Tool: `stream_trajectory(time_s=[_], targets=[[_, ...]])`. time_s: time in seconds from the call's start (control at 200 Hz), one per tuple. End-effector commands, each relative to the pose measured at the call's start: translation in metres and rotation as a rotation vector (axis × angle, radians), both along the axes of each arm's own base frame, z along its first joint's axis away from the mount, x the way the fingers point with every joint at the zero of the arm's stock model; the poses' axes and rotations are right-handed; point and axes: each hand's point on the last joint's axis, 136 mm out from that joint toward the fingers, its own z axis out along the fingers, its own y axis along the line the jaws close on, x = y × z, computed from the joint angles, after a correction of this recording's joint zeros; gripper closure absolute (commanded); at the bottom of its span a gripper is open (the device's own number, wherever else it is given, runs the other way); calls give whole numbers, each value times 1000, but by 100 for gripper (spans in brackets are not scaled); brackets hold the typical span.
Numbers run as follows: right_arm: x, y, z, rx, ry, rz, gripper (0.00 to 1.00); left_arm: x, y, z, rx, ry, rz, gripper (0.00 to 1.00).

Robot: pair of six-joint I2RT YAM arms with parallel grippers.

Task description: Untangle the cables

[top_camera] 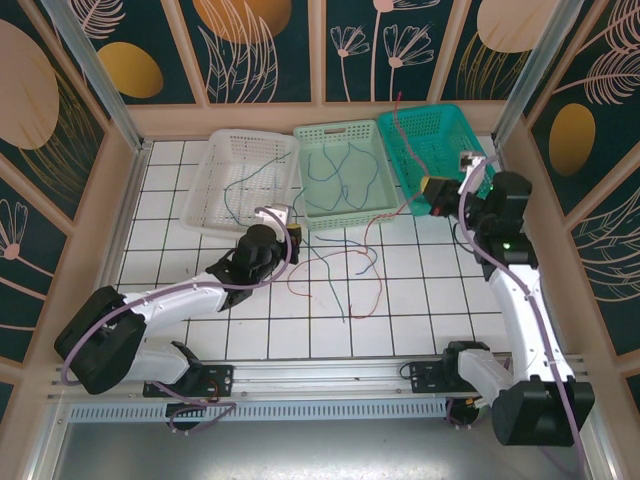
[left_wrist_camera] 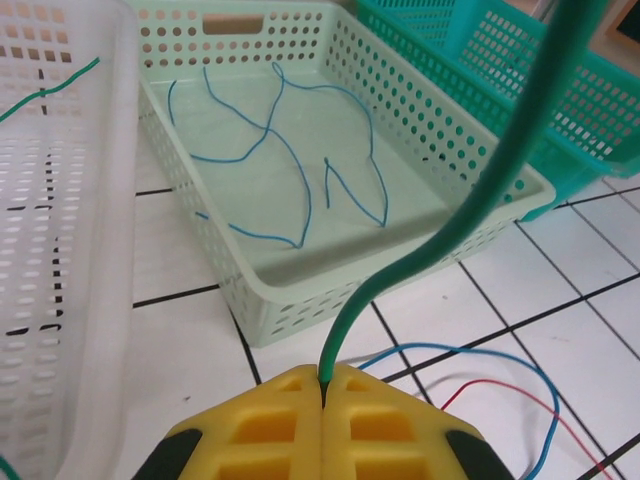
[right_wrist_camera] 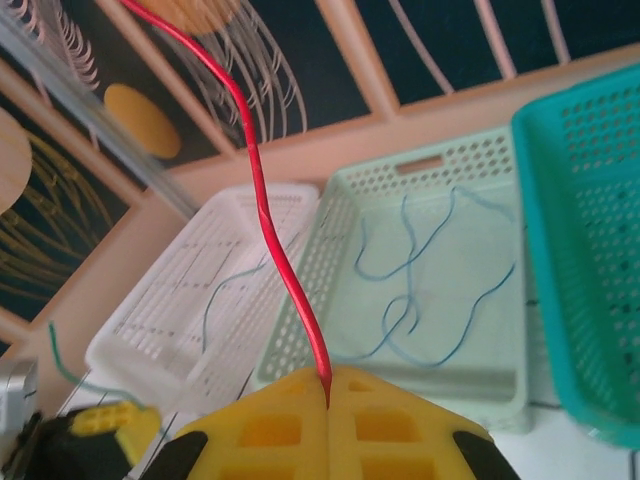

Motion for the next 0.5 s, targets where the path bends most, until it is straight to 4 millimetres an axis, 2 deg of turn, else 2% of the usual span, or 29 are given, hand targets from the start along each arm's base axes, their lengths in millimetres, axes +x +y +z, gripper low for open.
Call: stream_trajectory(time_s=[0.0, 0.09, 0.15, 0.17, 0.255, 0.44, 0.49], targets=[[17, -27, 29, -43, -77, -92, 100, -2, 10, -6, 51, -1, 18, 100], [41, -50, 32, -82, -60, -188, 100, -2, 9, -8, 50, 3, 15, 100], [61, -65, 25, -150, -7, -245, 100, -2, 6, -7, 44, 3, 3, 100], [70, -70, 17, -179, 31, -267, 100, -2, 5, -7, 42, 4, -1, 99], [103, -100, 4, -279, 141, -388, 100, -1, 3, -5, 31, 1, -8, 100], [160, -133, -2, -417, 203, -514, 100, -2, -3, -1, 11, -3, -31, 100], [176, -146, -16, -494, 259, -564, 100, -2, -4, -1, 8, -1, -34, 100]])
